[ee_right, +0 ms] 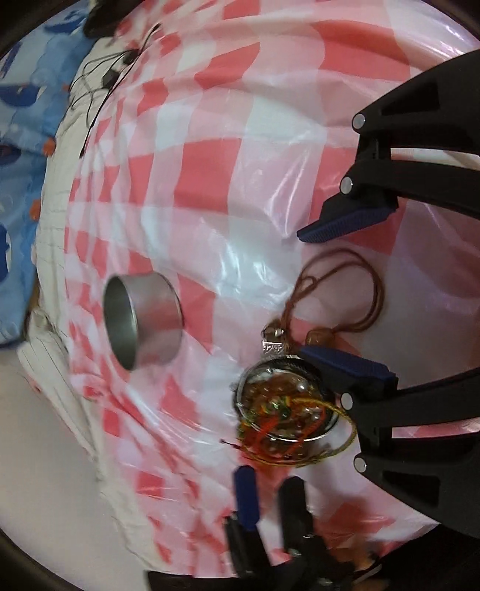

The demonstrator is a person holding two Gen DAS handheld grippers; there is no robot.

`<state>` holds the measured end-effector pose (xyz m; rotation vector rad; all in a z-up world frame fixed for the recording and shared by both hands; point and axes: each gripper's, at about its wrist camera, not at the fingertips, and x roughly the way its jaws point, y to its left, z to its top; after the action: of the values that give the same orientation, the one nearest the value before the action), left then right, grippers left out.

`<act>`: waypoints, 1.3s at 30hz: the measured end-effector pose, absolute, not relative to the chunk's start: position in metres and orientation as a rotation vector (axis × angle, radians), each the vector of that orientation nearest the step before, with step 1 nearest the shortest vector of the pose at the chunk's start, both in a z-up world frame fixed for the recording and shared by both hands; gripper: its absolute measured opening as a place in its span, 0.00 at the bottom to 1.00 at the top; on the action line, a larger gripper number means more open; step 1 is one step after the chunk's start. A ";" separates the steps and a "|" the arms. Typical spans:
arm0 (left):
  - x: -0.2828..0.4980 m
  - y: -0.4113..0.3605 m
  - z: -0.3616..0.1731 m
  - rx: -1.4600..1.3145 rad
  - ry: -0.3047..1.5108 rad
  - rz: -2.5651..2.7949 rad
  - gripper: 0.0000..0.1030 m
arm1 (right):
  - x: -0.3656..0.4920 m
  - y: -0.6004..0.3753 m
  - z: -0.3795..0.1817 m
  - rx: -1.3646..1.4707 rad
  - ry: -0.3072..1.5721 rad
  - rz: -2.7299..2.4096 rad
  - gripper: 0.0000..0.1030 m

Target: Organize jewelry

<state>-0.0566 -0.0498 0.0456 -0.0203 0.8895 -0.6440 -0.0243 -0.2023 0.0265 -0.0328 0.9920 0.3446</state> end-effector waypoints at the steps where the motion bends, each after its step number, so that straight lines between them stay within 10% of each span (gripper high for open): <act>1: -0.055 -0.049 0.044 -0.023 0.895 -0.640 0.47 | -0.025 -0.203 0.026 -0.032 0.995 0.353 0.54; 8: -0.048 -0.047 0.033 -0.104 0.965 -0.661 0.34 | -0.022 -0.201 0.021 -0.013 1.023 0.364 0.27; 14: -0.046 -0.039 0.035 -0.172 0.971 -0.684 0.07 | -0.019 -0.203 0.021 0.029 1.033 0.366 0.27; 39: -0.052 -0.021 0.070 -0.222 0.846 -0.769 0.02 | -0.018 -0.232 0.046 0.325 0.901 0.466 0.17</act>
<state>-0.0515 -0.0206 0.0701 -0.2223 0.8458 -0.7695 -0.0180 -0.2320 0.0464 0.3252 0.9010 0.4665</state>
